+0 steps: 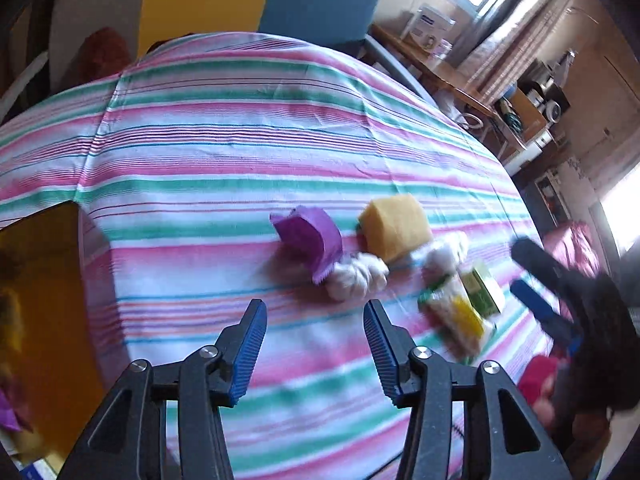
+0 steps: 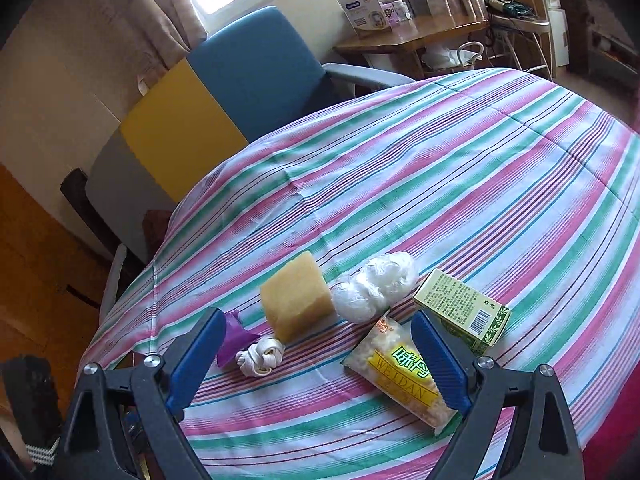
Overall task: Organize objects
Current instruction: 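Withdraw both grippers from the tray toward the remaining table items, then grasp the second purple candy packet with the left gripper while the right gripper grasps the white knotted cloth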
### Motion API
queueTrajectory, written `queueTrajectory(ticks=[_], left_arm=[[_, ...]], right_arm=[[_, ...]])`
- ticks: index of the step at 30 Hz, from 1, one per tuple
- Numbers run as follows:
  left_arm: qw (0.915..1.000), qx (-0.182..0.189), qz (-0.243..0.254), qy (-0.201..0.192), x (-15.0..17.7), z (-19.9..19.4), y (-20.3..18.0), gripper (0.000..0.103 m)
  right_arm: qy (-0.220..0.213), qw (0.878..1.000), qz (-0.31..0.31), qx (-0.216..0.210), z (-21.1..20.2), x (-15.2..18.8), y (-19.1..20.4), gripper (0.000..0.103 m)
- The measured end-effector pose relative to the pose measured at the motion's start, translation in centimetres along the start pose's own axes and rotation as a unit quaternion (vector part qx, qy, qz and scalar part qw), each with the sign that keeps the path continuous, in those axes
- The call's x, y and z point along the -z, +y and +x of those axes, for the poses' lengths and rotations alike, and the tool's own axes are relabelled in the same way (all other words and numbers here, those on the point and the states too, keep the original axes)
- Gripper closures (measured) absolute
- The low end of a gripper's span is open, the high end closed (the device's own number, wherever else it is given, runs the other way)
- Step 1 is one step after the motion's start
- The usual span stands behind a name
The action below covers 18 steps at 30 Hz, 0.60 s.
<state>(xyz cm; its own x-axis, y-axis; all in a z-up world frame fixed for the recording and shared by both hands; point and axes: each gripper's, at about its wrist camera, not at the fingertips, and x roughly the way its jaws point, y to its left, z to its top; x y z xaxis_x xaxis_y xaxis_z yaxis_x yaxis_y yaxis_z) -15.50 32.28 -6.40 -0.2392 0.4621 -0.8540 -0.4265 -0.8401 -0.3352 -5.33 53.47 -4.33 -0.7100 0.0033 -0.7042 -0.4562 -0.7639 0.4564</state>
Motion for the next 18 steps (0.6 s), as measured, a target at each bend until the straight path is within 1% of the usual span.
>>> queueTrajectory(ticks=[3, 7, 10, 11, 12, 13, 14, 17, 18], left_arm=[[0.9997, -0.011, -0.02, 0.0, -2.0, 2.1, 0.0, 0.047], [0.9986, -0.019, -0.048, 0.009, -4.1, 4.7, 0.3, 0.044], [0.9979, -0.037, -0.051, 0.012, -5.2, 6.8, 0.4, 0.044], [0.9979, -0.039, -0.045, 0.022, -5.3, 7.8, 0.4, 0.046], [0.9983, -0.045, -0.031, 0.021, -5.1, 8.2, 0.2, 0.047], [0.9984, -0.056, -0.008, 0.009, -4.8, 8.0, -0.3, 0.052], [0.9984, -0.055, 0.011, 0.011, -4.4, 8.0, -0.7, 0.058], [0.999, -0.038, 0.017, 0.016, -3.5, 7.2, -0.4, 0.059], [0.999, -0.038, 0.017, 0.018, -3.2, 6.9, -0.2, 0.06]], right_arm=[[0.006, 1.0, -0.001, -0.007, 0.2, 0.0, 0.2, 0.009], [0.009, 1.0, -0.003, -0.016, 0.3, 0.0, 0.3, 0.008], [0.01, 1.0, -0.006, -0.019, 0.3, 0.0, 0.5, 0.008], [0.01, 1.0, -0.007, -0.018, 0.4, 0.0, 0.5, 0.008], [0.011, 1.0, -0.008, -0.016, 0.5, 0.0, 0.5, 0.008], [0.013, 1.0, -0.01, -0.017, 0.6, 0.0, 0.5, 0.008], [0.016, 1.0, -0.014, -0.018, 0.6, 0.0, 0.6, 0.008], [0.017, 0.999, -0.033, -0.015, 0.8, 0.2, 1.3, 0.009], [0.018, 0.999, -0.04, -0.013, 0.9, 0.2, 1.5, 0.009]])
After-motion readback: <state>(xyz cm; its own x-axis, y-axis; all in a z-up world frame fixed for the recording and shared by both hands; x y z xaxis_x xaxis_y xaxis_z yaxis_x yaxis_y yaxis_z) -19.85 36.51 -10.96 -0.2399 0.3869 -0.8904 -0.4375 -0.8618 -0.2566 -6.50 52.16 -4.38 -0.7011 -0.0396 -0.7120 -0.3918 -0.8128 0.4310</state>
